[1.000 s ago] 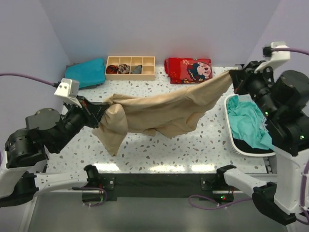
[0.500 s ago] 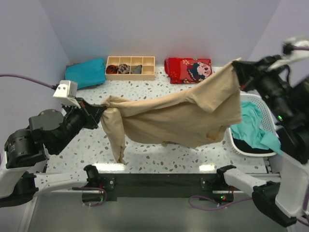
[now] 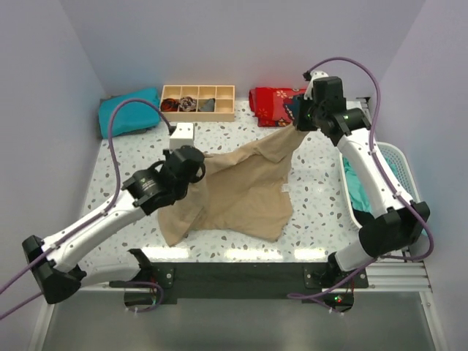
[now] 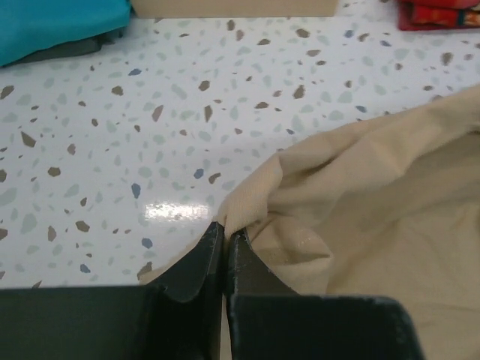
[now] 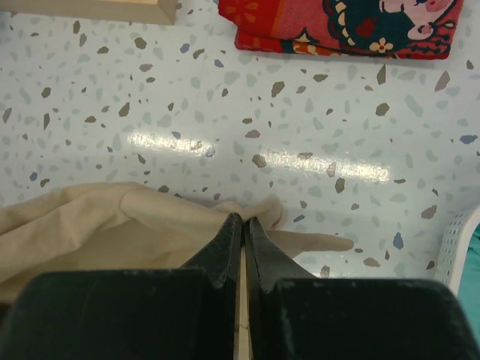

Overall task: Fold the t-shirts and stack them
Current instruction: Flatten out the tshirt

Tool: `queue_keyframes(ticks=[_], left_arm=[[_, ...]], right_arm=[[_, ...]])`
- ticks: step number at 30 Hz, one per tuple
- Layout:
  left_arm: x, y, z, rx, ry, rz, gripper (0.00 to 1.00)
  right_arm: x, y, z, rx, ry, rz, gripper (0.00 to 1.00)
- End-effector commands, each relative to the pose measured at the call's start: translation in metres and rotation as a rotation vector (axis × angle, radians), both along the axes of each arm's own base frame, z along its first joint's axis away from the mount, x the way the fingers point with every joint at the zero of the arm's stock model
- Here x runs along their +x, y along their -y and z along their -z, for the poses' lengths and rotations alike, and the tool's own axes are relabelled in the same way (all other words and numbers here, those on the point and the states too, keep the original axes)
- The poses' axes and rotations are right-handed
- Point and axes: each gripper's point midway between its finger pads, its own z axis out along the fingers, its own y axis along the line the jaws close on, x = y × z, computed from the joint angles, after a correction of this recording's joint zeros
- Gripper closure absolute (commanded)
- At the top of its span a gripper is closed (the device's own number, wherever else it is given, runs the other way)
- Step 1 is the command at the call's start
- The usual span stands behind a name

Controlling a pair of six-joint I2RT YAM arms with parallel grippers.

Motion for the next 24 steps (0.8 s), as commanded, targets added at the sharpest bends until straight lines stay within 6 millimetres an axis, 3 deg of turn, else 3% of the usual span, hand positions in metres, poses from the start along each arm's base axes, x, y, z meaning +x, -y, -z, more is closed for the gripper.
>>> queue_keyframes(ticks=[1,3,4,6,7,8,9,10,11,12,13,14,15,16,18,19,20,23,24], left_arm=[[0.068,-0.031,-0.022,-0.097,0.147,-0.048,1.00],[0.092,-0.033,-0.021,-0.139,0.158,-0.009,1.00],[0.113,-0.051,-0.003,-0.113,0.117,-0.057,1.00],[0.135,-0.052,0.005,-0.140,0.088,-0.029,1.00],[0.152,-0.061,0.024,-0.119,0.051,-0.047,1.00],[0.163,-0.060,0.026,-0.127,0.064,-0.036,1.00],[0.172,-0.071,0.036,-0.122,0.047,-0.059,1.00],[0.182,-0.070,0.056,-0.137,-0.001,-0.041,1.00],[0.191,-0.075,0.061,-0.152,0.007,-0.040,1.00],[0.199,-0.092,0.069,-0.178,-0.011,-0.088,1.00],[0.208,-0.089,0.087,-0.198,-0.047,-0.055,1.00],[0.218,-0.092,0.091,-0.200,-0.039,-0.043,1.00],[0.224,-0.101,0.099,-0.189,-0.057,-0.053,0.86],[0.235,-0.104,0.112,-0.181,-0.087,-0.053,0.80],[0.248,-0.123,0.121,-0.176,-0.082,-0.081,0.36],[0.254,-0.127,0.130,-0.190,-0.091,-0.079,0.01],[0.259,-0.134,0.129,-0.196,-0.078,-0.089,0.00],[0.262,-0.151,0.115,-0.192,-0.051,-0.123,0.00],[0.259,-0.148,0.109,-0.190,-0.046,-0.111,0.00]], right_arm=[[0.015,0.001,-0.035,0.026,0.145,0.024,1.00],[0.019,0.002,-0.022,0.012,0.120,0.027,1.00],[0.021,0.001,-0.017,0.008,0.110,0.022,1.00],[0.026,0.000,-0.004,-0.005,0.083,0.017,1.00],[0.028,0.000,0.000,-0.013,0.076,0.017,1.00],[0.032,0.000,0.010,-0.028,0.054,0.020,1.00],[0.035,0.000,0.013,-0.037,0.045,0.019,1.00],[0.037,0.001,0.018,-0.046,0.036,0.021,1.00],[0.043,0.001,0.030,-0.062,0.014,0.026,1.00],[0.049,0.001,0.032,-0.069,0.017,0.033,1.00],[0.053,0.000,0.039,-0.074,0.009,0.033,1.00],[0.058,0.002,0.045,-0.088,0.003,0.047,1.00],[0.069,0.002,0.057,-0.104,-0.009,0.059,1.00],[0.076,0.003,0.061,-0.115,-0.006,0.067,1.00],[0.097,0.003,0.071,-0.147,0.006,0.090,1.00],[0.105,0.005,0.071,-0.156,0.016,0.102,0.81],[0.112,0.005,0.074,-0.161,0.020,0.109,0.75],[0.123,0.010,0.061,-0.189,0.054,0.139,0.73],[0.123,0.011,0.060,-0.185,0.068,0.142,0.63]])
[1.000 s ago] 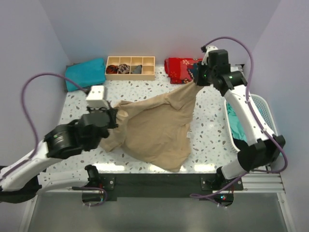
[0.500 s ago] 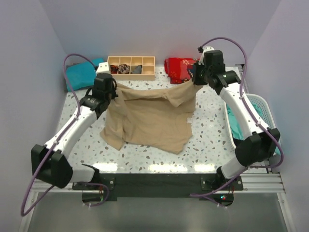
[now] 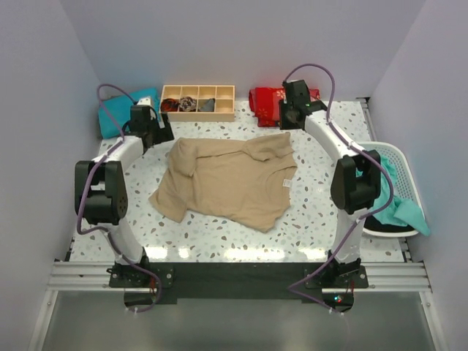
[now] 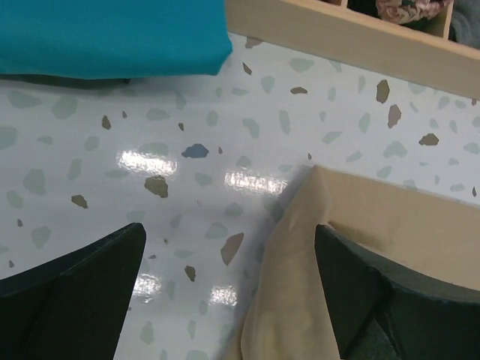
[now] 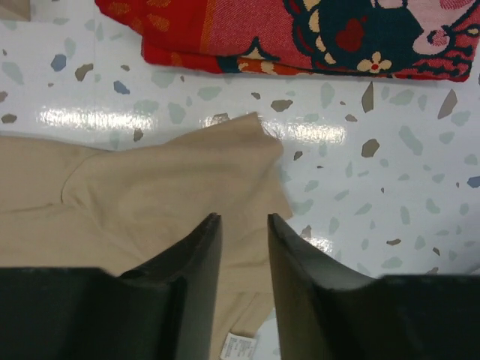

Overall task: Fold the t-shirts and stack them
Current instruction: Flatten out the tshirt

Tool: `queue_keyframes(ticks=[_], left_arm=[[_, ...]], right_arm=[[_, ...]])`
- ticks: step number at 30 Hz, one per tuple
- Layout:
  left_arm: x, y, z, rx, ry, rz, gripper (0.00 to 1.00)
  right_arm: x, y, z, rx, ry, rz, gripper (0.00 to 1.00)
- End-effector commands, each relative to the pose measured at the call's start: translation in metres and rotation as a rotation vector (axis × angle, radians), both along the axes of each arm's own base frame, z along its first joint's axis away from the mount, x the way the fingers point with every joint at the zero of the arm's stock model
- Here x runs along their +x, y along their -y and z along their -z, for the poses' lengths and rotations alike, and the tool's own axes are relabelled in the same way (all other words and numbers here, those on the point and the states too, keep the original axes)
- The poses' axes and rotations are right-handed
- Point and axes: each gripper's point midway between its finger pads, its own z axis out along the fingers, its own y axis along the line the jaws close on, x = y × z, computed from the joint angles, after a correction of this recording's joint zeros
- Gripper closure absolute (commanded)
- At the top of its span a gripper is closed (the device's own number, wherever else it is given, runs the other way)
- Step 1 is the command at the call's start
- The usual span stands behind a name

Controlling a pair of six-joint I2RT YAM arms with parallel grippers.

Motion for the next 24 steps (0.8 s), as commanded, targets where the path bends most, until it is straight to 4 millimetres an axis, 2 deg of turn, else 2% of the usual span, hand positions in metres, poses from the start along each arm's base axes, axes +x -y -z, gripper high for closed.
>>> queue_keyframes(ticks=[1,2,3,4,5,6,9,10,12,15,18,19,24], left_arm=[[0.020,0.005,-0.088,-0.028,0.230,0.068,0.00],[0.015,0.011,-0.095,-0.034,0.249,0.075,0.00],[0.006,0.030,-0.100,-0.040,0.260,0.104,0.00],[-0.007,0.038,-0.107,-0.021,0.272,0.104,0.00],[-0.015,0.051,-0.105,-0.017,0.261,0.124,0.00],[-0.024,0.080,-0.104,-0.018,0.254,0.190,0.00],[-0.041,0.112,-0.087,-0.072,0.205,0.260,0.00],[-0.045,0.117,-0.072,-0.074,0.177,0.266,0.00],[-0.047,0.130,-0.057,-0.049,0.146,0.284,0.00],[-0.038,0.136,-0.023,0.029,0.067,0.265,0.00],[-0.028,0.130,-0.005,0.128,0.030,0.211,0.00],[-0.026,0.122,-0.001,0.177,0.023,0.173,0.00],[-0.014,0.121,0.018,0.309,-0.023,0.147,0.00]], right_arm=[[0.019,0.012,-0.079,-0.002,0.229,0.048,0.55],[0.014,0.012,-0.082,0.006,0.234,0.042,0.47],[0.005,0.013,-0.071,0.014,0.209,0.046,0.47],[-0.003,0.011,-0.078,0.033,0.214,0.035,0.47],[-0.011,0.012,-0.065,0.032,0.181,0.032,0.47],[-0.018,0.011,-0.059,0.043,0.154,0.030,0.47],[-0.033,0.009,-0.038,0.057,0.096,0.015,0.47],[-0.035,0.009,-0.032,0.055,0.086,0.012,0.48],[-0.036,0.012,-0.016,0.044,0.059,0.029,0.47],[-0.033,0.009,-0.001,0.037,0.015,0.023,0.47],[-0.030,0.007,0.005,0.042,-0.002,0.022,0.48],[-0.030,0.007,0.007,0.042,-0.005,0.021,0.48],[-0.029,0.006,0.010,0.032,-0.015,0.017,0.48]])
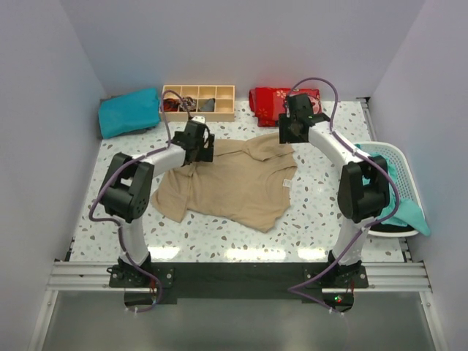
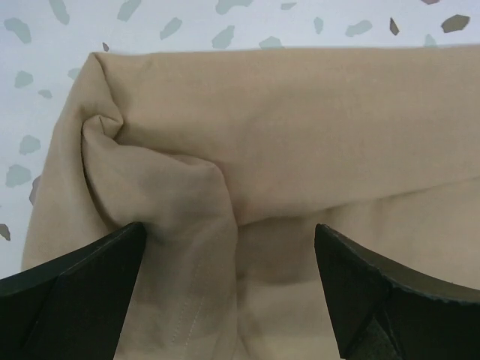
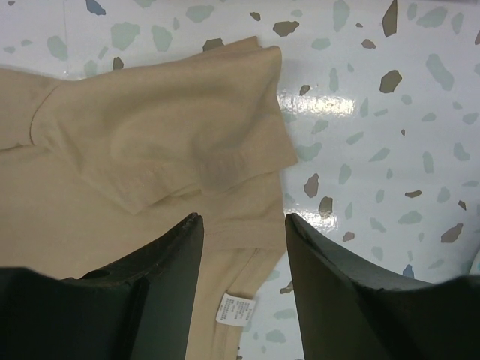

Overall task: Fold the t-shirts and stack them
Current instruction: Flatten out the tshirt

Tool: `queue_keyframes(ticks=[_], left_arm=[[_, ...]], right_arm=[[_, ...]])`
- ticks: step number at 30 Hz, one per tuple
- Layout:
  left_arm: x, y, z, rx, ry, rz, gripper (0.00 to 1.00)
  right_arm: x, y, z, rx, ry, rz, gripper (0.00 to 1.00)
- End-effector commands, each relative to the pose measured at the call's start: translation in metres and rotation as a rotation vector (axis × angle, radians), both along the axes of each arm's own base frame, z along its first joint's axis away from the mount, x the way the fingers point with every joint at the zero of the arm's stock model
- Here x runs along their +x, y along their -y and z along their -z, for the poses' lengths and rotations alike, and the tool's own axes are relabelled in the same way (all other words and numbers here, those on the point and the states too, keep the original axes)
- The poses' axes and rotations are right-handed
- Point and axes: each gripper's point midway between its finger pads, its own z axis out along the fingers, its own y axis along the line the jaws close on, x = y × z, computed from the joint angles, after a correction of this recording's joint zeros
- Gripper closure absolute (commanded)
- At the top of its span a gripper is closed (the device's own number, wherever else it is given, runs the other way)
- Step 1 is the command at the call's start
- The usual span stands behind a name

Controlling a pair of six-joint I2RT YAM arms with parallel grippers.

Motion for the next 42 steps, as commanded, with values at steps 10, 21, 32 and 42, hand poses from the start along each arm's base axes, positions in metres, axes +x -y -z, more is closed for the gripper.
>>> queue_keyframes(ticks=[10,21,32,42], left_arm=[[0.028,-0.019,-0.041,0.208,0.143,-0.101,0.29],[0.021,-0.023,-0.049,0.208,0.141,-0.101,0.80],[0.012,-0.036,-0.094,0.184,0.204,-0.120,0.80],[0.005,-0.037,-0.109,0.154,0.230,-0.106,0.78]], right_arm=[[0.011,-0.004,0.004,0.008,-0.009,-0.005,0.76],[0.015,-0.022,0.049,0.064,-0.109,-0.048,0.57],[0.015,-0.028,0.073,0.094,-0.162,-0.050,0.72],[0.008,-0.026,0.000,0.132,-0.005,-0.072,1.00]])
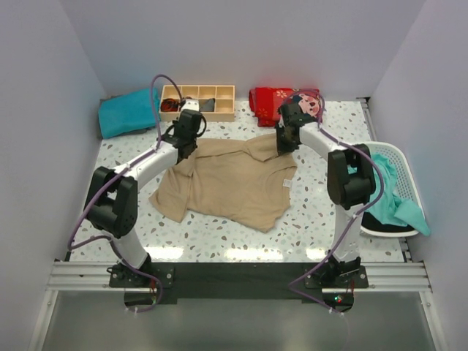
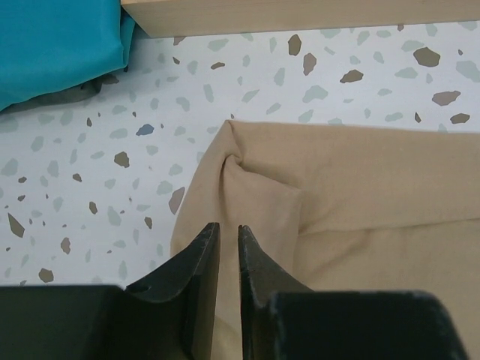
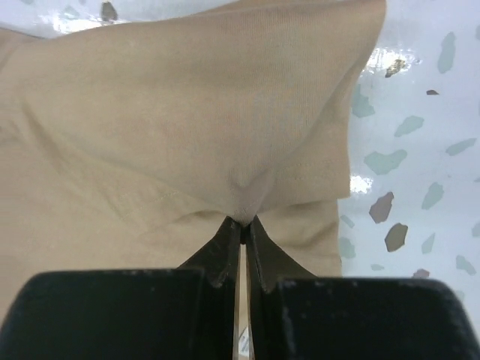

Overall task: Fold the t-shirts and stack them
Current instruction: Flatten out the tshirt

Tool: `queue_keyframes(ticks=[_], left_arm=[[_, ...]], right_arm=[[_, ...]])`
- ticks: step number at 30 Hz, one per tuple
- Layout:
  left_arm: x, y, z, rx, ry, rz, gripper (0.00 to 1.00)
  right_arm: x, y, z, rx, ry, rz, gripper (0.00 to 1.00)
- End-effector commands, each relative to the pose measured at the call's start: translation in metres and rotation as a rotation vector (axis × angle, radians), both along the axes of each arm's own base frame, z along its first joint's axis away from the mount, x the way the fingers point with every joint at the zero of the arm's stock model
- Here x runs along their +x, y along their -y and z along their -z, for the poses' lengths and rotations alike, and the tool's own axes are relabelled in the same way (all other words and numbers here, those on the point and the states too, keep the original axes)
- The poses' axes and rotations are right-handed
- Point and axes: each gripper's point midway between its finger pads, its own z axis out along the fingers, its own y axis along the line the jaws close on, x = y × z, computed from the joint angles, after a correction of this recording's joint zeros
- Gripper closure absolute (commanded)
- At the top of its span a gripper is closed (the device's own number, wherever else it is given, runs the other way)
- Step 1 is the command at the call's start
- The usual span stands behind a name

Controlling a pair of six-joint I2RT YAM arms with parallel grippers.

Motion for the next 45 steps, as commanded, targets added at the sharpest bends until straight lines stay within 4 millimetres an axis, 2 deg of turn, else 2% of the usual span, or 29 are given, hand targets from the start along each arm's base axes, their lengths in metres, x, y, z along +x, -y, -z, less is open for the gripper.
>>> queue_keyframes(ticks=[1,2,3,5,6,7,9,11,18,20,21,22,23,28,29,31,32,33,34,35,36,37,39,40,41,42,43,44,45], left_arm=[[-0.001,0.002,-0.019,-0.031,0.047,0.026,0.61],[-0.002,0.004,-0.013,-0.037,0.039,0.034,0.52],[0.000,0.007,-0.012,-0.048,0.046,0.043,0.50],[0.004,0.012,0.002,-0.055,0.021,0.057,0.29],[0.003,0.011,0.009,-0.046,0.001,0.048,0.11],[0.005,0.013,0.016,-0.043,-0.011,0.047,0.05],[0.009,0.015,0.031,-0.037,-0.036,0.039,0.00],[0.014,0.021,0.045,-0.041,-0.056,0.048,0.00],[0.024,0.036,0.067,-0.077,-0.083,0.073,0.00],[0.026,0.036,0.067,-0.074,-0.078,0.069,0.11],[0.026,0.036,0.065,-0.075,-0.074,0.068,0.40],[0.027,0.035,0.064,-0.073,-0.068,0.063,0.76],[0.028,0.035,0.057,-0.077,-0.052,0.060,0.99],[0.029,0.033,0.029,-0.081,-0.013,0.054,1.00],[0.029,0.032,0.013,-0.084,0.012,0.059,1.00],[0.023,0.028,-0.002,-0.077,0.019,0.057,1.00],[0.019,0.026,-0.027,-0.088,0.059,0.058,1.00],[0.012,0.023,-0.035,-0.083,0.055,0.060,1.00],[0.008,0.022,-0.047,-0.091,0.070,0.067,1.00],[-0.001,0.019,-0.074,-0.113,0.117,0.076,1.00],[-0.010,0.017,-0.082,-0.120,0.110,0.086,1.00],[-0.021,0.013,-0.106,-0.141,0.152,0.089,1.00],[-0.039,0.011,-0.119,-0.161,0.144,0.113,1.00],[-0.051,0.010,-0.139,-0.188,0.175,0.133,1.00],[-0.059,0.011,-0.145,-0.205,0.177,0.154,1.00],[-0.072,0.016,-0.147,-0.231,0.150,0.197,1.00],[-0.087,0.016,-0.166,-0.263,0.182,0.228,1.00],[-0.097,0.017,-0.173,-0.281,0.187,0.253,1.00],[-0.111,0.021,-0.177,-0.308,0.167,0.296,1.00]], right_arm=[[0.008,-0.003,-0.079,0.064,0.182,-0.007,1.00],[0.007,-0.002,-0.085,0.064,0.192,-0.005,1.00],[0.006,-0.001,-0.091,0.063,0.206,-0.004,1.00],[0.006,0.000,-0.095,0.062,0.210,-0.004,1.00],[0.006,-0.001,-0.095,0.063,0.210,-0.009,1.00],[0.006,-0.002,-0.096,0.066,0.209,-0.013,1.00],[0.006,-0.003,-0.095,0.067,0.204,-0.016,1.00],[0.006,-0.002,-0.092,0.065,0.198,-0.017,1.00],[0.007,-0.002,-0.087,0.055,0.188,-0.020,1.00],[0.007,-0.002,-0.087,0.054,0.186,-0.022,1.00],[0.008,-0.002,-0.087,0.053,0.187,-0.021,1.00],[0.008,-0.002,-0.086,0.052,0.187,-0.019,1.00],[0.008,-0.001,-0.086,0.051,0.186,-0.018,1.00],[0.007,0.000,-0.082,0.043,0.173,-0.021,1.00],[0.006,0.000,-0.082,0.037,0.170,-0.021,1.00],[0.005,0.006,-0.086,0.015,0.176,-0.008,1.00],[0.001,0.008,-0.089,0.006,0.169,-0.008,1.00],[-0.001,0.011,-0.094,-0.001,0.174,-0.003,1.00],[-0.005,0.015,-0.108,-0.010,0.203,0.012,1.00],[-0.009,0.018,-0.116,-0.009,0.215,0.019,1.00],[-0.014,0.019,-0.124,-0.006,0.230,0.027,1.00],[-0.024,0.021,-0.145,0.016,0.270,0.037,1.00],[-0.038,0.021,-0.166,0.046,0.309,0.037,1.00],[-0.046,0.021,-0.171,0.056,0.318,0.041,1.00],[-0.060,0.021,-0.197,0.078,0.372,0.036,1.00],[-0.068,0.023,-0.208,0.083,0.392,0.034,1.00],[-0.077,0.023,-0.218,0.086,0.411,0.033,1.00],[-0.095,0.026,-0.244,0.105,0.466,0.027,1.00],[-0.104,0.028,-0.256,0.111,0.486,0.026,1.00]])
